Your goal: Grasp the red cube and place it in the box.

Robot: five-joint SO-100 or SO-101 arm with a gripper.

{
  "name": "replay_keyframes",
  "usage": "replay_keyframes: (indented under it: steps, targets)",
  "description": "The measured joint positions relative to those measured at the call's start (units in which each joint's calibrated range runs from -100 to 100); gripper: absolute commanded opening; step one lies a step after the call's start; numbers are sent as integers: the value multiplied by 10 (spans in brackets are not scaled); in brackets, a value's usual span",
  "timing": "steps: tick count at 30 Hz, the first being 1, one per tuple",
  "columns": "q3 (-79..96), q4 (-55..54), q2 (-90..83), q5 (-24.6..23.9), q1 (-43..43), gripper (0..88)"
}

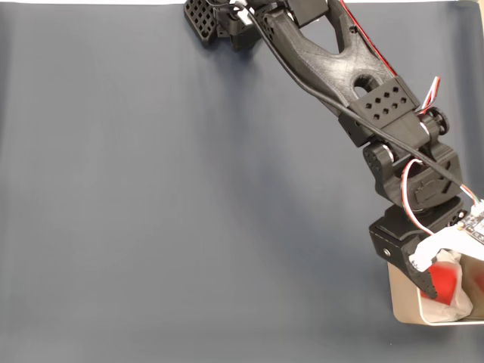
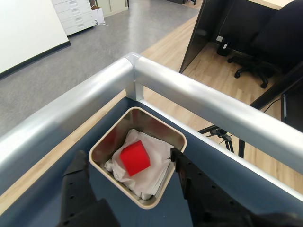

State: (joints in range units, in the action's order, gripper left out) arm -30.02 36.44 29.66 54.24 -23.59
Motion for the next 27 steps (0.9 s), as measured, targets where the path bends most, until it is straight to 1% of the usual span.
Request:
replay_keyframes:
  steps: [9, 27]
  targets:
    - [-6, -2, 0, 8, -1, 492]
    - [-7, -14, 0, 8, 0, 488]
